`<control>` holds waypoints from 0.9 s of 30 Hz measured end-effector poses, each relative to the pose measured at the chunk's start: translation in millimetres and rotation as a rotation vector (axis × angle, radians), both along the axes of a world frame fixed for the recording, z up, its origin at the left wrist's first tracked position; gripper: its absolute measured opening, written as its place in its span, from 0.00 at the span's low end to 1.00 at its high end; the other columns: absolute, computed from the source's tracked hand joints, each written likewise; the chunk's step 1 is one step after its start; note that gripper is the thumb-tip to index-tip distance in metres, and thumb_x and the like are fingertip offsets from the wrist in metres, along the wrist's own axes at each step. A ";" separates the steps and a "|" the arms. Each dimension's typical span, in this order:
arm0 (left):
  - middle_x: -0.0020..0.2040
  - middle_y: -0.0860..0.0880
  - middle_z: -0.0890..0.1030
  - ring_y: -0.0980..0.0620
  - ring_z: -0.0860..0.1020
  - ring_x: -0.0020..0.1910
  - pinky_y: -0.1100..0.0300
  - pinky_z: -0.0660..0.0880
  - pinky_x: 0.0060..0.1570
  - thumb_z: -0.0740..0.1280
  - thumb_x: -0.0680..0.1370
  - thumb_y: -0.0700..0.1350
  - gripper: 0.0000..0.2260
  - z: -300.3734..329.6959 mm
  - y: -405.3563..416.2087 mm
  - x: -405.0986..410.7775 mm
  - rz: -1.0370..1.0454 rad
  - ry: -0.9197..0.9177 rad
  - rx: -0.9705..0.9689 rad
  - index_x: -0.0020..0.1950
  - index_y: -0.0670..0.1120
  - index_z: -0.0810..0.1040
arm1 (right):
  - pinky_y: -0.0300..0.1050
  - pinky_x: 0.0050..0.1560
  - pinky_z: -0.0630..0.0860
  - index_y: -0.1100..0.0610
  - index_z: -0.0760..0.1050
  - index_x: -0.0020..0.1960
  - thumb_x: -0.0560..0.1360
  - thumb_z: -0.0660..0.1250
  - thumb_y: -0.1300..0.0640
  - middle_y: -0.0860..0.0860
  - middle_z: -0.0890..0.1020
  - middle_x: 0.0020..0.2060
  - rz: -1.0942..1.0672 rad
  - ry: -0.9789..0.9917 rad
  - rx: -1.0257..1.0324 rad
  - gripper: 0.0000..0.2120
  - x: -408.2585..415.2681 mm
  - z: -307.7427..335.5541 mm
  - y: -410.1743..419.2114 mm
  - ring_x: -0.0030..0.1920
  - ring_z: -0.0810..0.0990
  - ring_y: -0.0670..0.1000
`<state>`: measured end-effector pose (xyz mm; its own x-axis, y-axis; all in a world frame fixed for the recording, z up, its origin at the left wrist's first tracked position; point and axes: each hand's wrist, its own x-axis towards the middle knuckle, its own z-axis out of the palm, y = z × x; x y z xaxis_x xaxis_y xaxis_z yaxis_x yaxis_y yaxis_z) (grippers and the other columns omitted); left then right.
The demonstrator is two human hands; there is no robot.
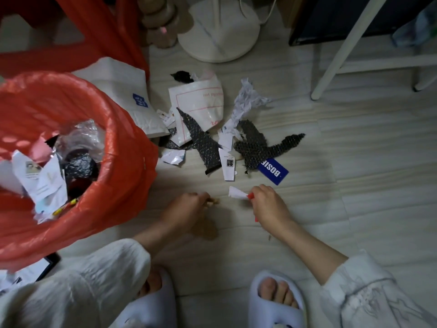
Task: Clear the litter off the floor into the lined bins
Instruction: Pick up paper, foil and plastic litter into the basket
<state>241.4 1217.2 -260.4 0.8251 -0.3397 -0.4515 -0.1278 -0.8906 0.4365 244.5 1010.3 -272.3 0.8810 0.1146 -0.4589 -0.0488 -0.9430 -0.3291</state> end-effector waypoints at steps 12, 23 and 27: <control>0.42 0.45 0.79 0.45 0.79 0.41 0.52 0.76 0.42 0.60 0.76 0.39 0.03 172.0 9.8 51.2 -0.004 -0.233 -0.039 0.47 0.44 0.73 | 0.51 0.49 0.79 0.60 0.77 0.53 0.77 0.63 0.62 0.55 0.80 0.46 -0.312 -0.211 0.361 0.07 21.6 161.3 29.5 0.46 0.80 0.56; 0.36 0.42 0.78 0.38 0.77 0.38 0.50 0.72 0.36 0.63 0.76 0.48 0.12 239.1 156.7 4.5 0.560 -0.549 -0.031 0.34 0.49 0.65 | 0.51 0.50 0.77 0.57 0.76 0.53 0.73 0.63 0.61 0.56 0.80 0.48 -0.113 -0.214 0.471 0.10 30.9 253.2 153.5 0.50 0.80 0.58; 0.41 0.40 0.79 0.39 0.76 0.41 0.49 0.73 0.39 0.61 0.77 0.46 0.06 215.1 197.6 -13.6 0.697 -0.584 0.090 0.42 0.46 0.68 | 0.46 0.55 0.73 0.56 0.77 0.55 0.73 0.63 0.60 0.56 0.80 0.55 -0.043 -0.211 0.428 0.12 33.9 239.2 204.8 0.56 0.77 0.58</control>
<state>227.8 1414.8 -45.3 0.9358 0.3376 0.1013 0.2731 -0.8763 0.3968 278.5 1215.1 -33.0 0.9581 0.2153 -0.1890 0.0247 -0.7194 -0.6942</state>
